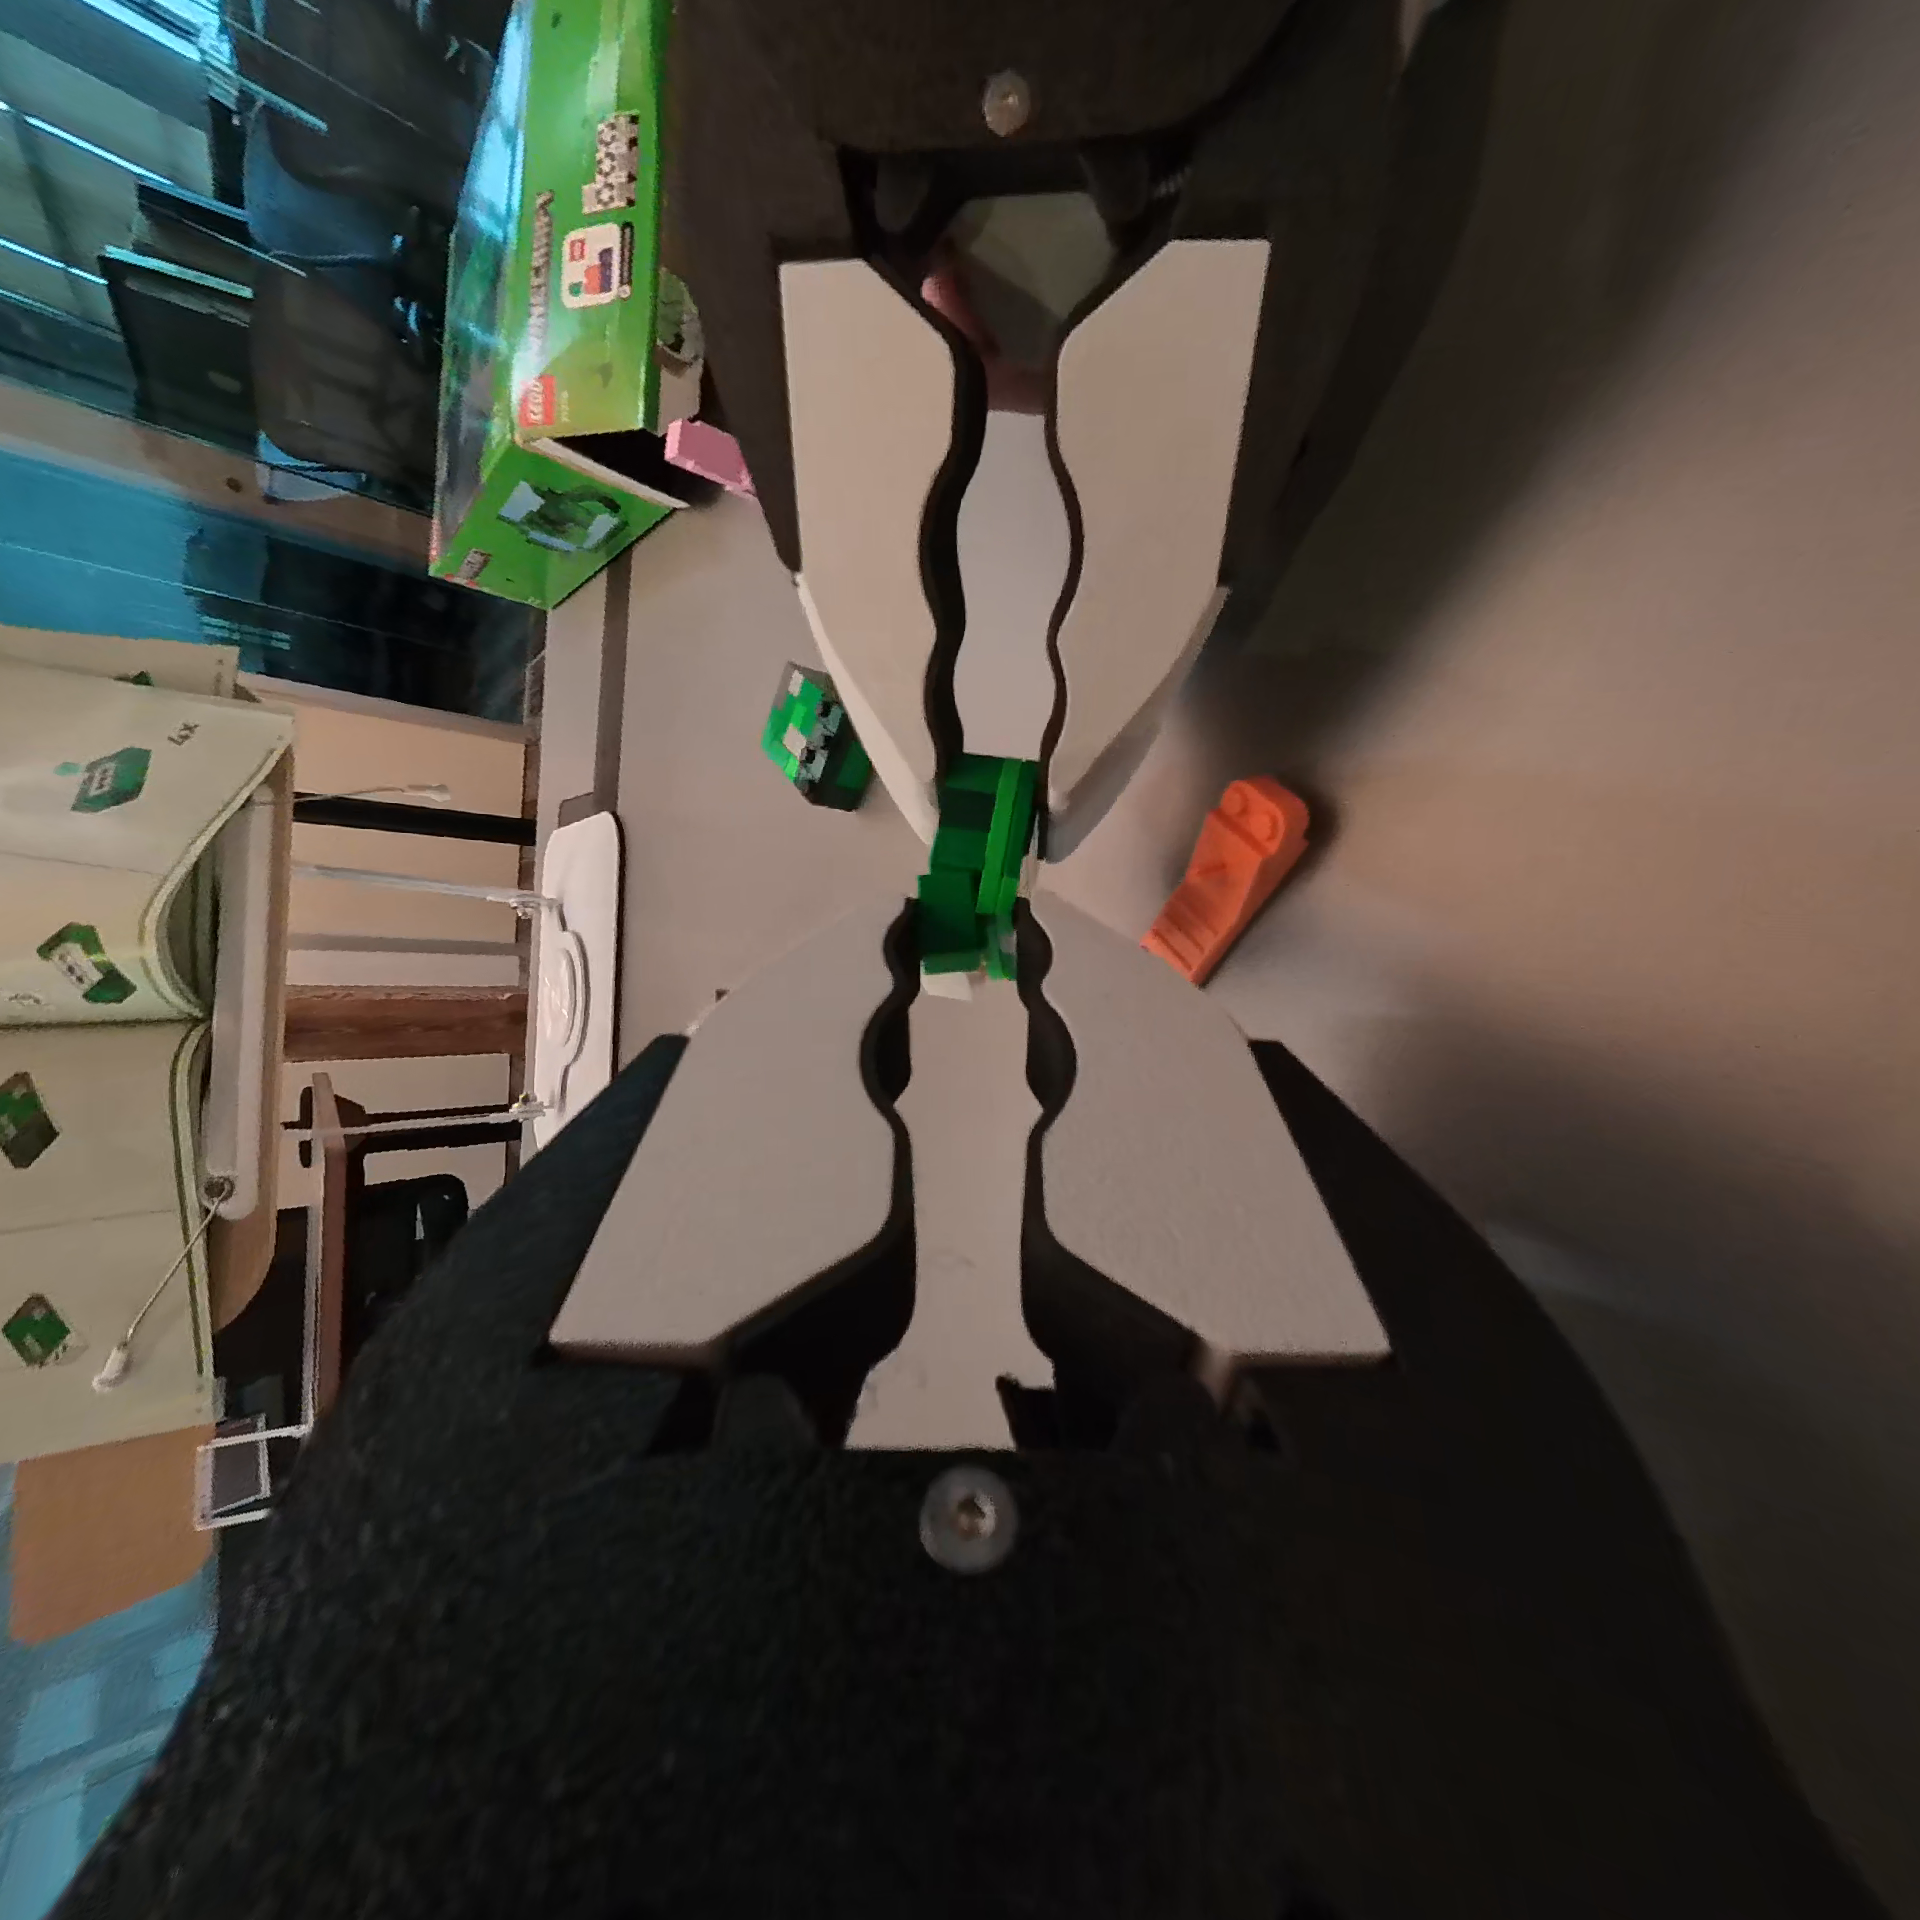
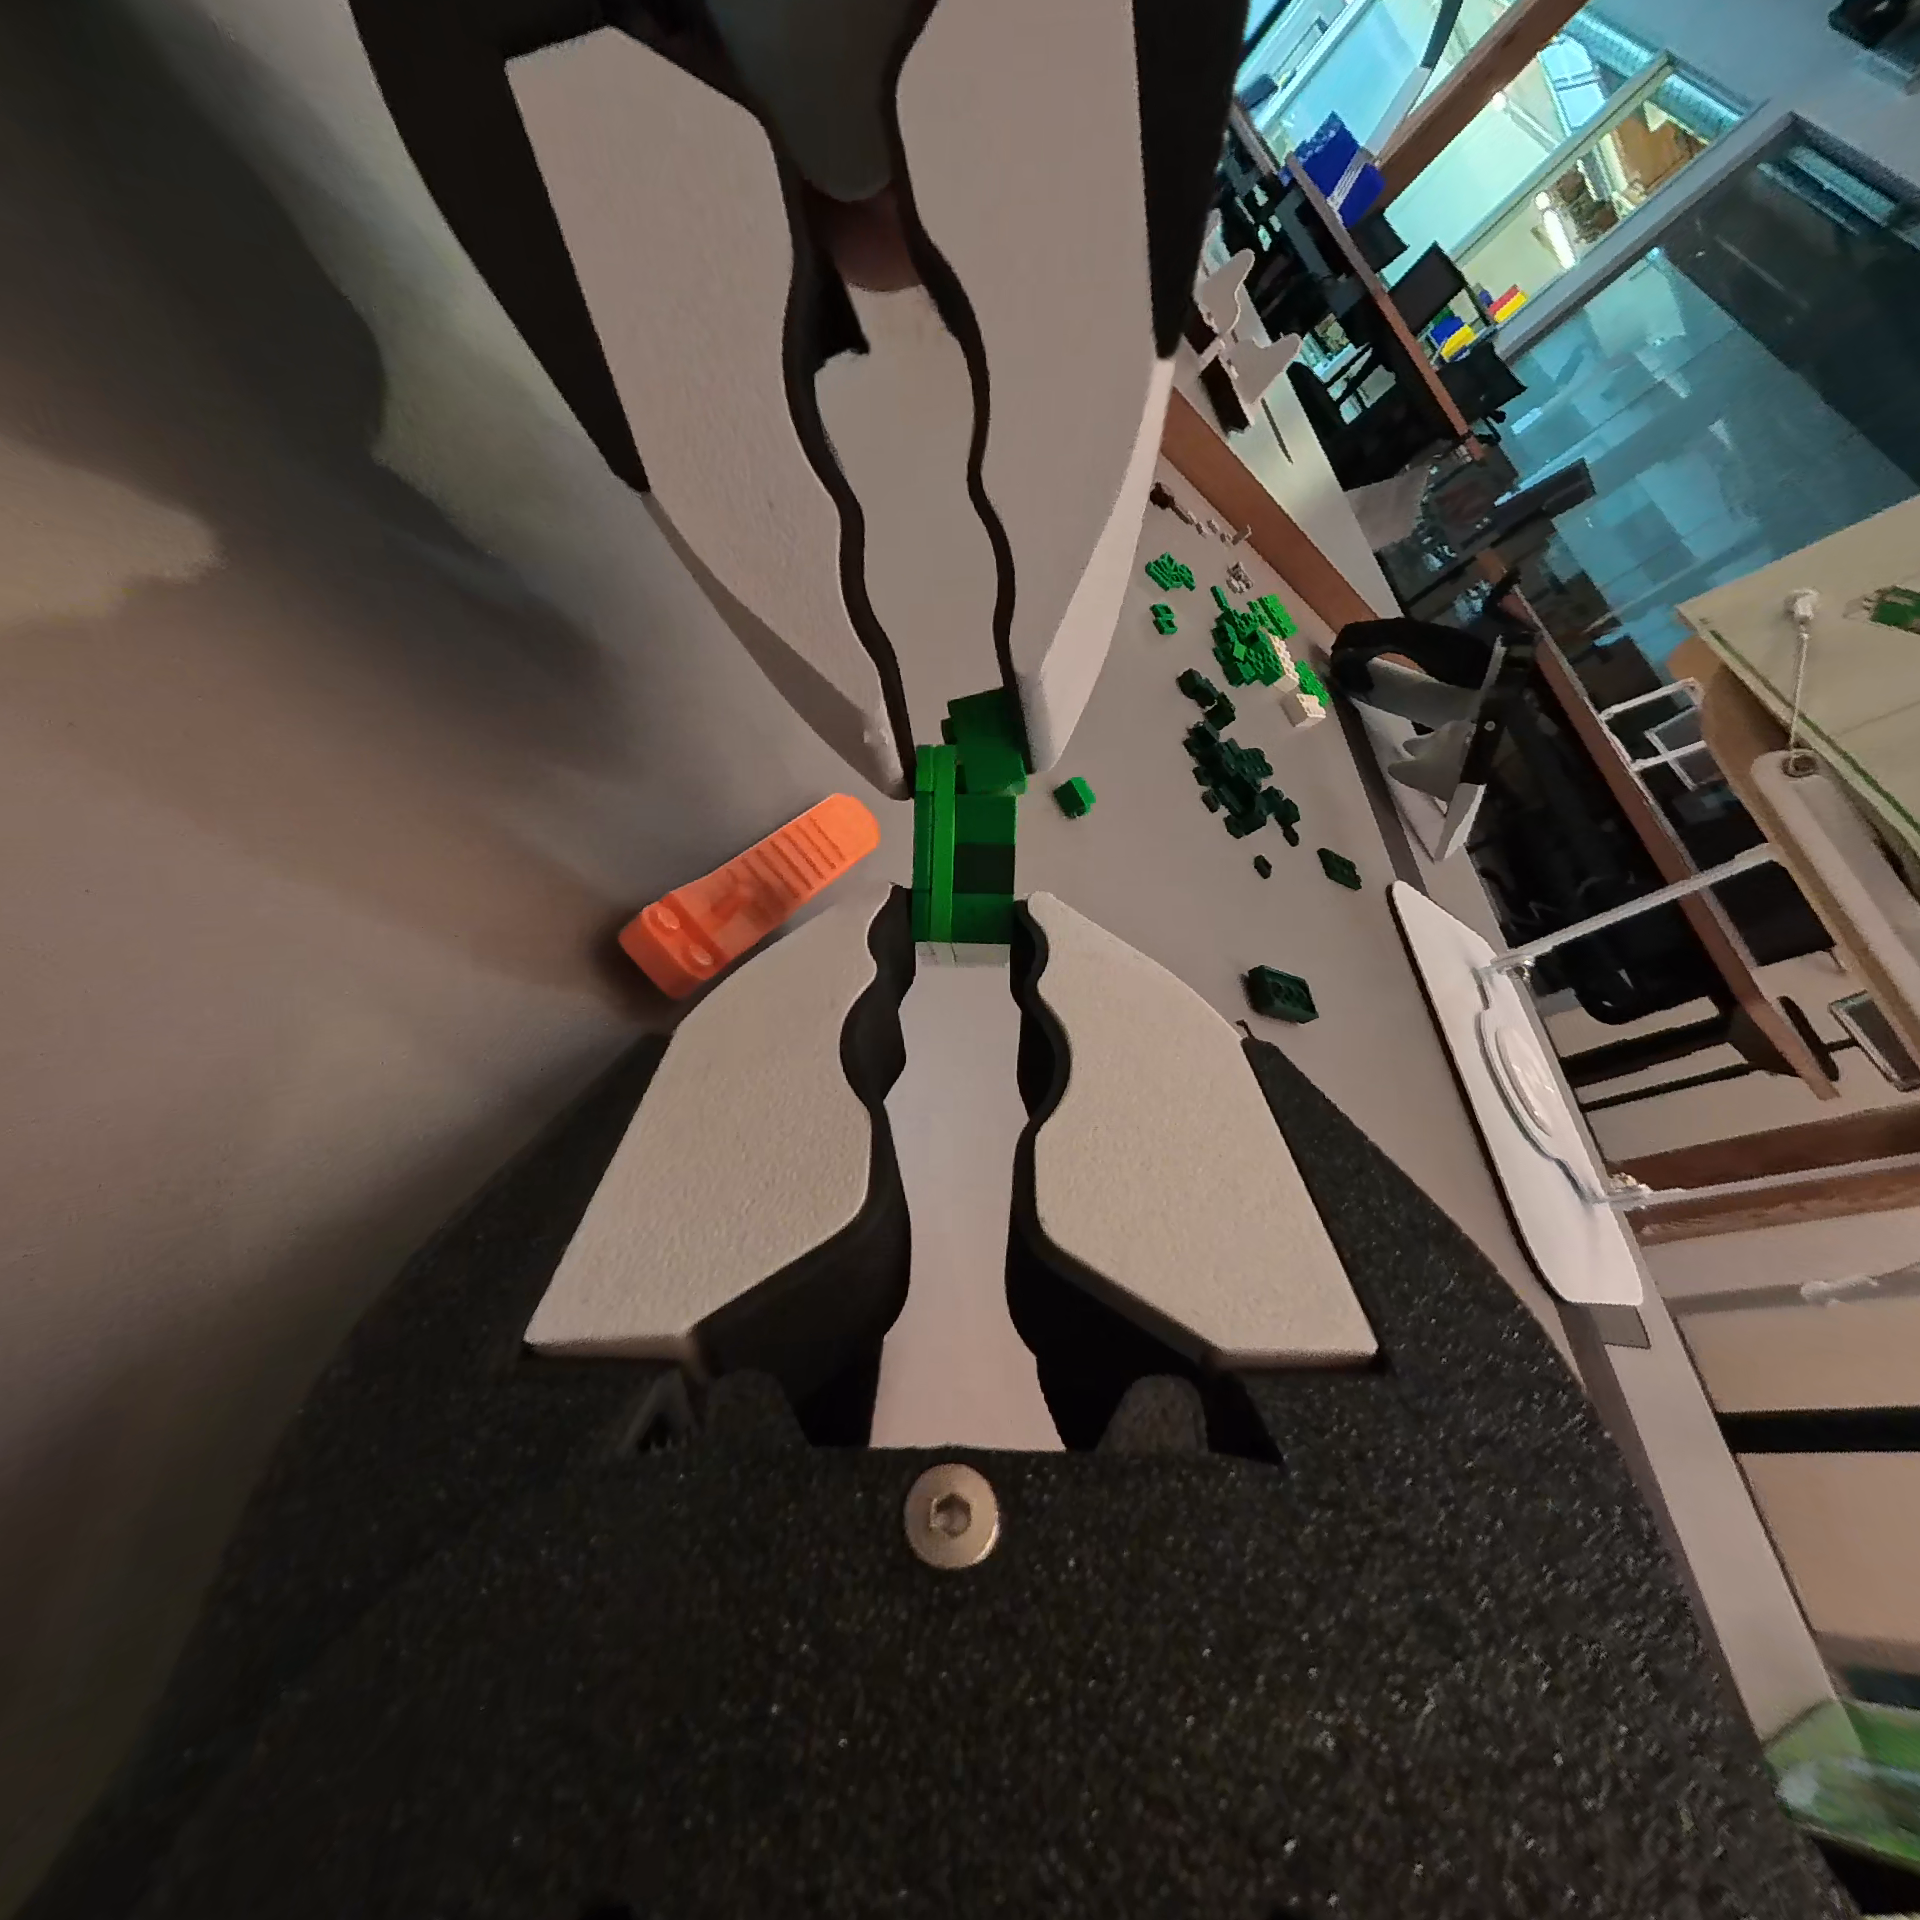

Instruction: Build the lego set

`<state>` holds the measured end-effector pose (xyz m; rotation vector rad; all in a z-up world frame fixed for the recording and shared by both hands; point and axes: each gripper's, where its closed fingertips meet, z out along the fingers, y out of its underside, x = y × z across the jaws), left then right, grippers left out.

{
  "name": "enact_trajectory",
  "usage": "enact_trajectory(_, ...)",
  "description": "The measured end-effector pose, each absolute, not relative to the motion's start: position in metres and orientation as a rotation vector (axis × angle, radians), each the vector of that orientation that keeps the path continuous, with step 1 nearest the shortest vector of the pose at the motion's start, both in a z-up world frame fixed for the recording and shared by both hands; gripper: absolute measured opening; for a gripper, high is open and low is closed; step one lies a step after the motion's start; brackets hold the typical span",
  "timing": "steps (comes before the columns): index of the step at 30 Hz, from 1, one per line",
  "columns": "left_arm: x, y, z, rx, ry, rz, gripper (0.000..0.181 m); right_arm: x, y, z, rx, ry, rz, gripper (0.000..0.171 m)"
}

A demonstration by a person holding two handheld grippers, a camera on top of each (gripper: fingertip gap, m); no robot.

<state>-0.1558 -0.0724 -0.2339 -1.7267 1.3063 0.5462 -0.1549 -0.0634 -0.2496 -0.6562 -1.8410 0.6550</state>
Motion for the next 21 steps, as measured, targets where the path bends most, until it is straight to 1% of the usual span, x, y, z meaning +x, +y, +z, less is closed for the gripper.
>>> enact_trajectory(13,-0.1527,-0.0790,-0.2436,-1.748,1.499,0.432,0.018,-0.1511,-0.0720,-0.2558,-0.592,-1.891,0.639,0.017)
enact_trajectory(21,-0.1524,-0.0763,-0.2359,-1.732,1.457,0.408,0.017,-0.1507,-0.0696,-0.2502,-0.636,-1.867,0.703,0.017)
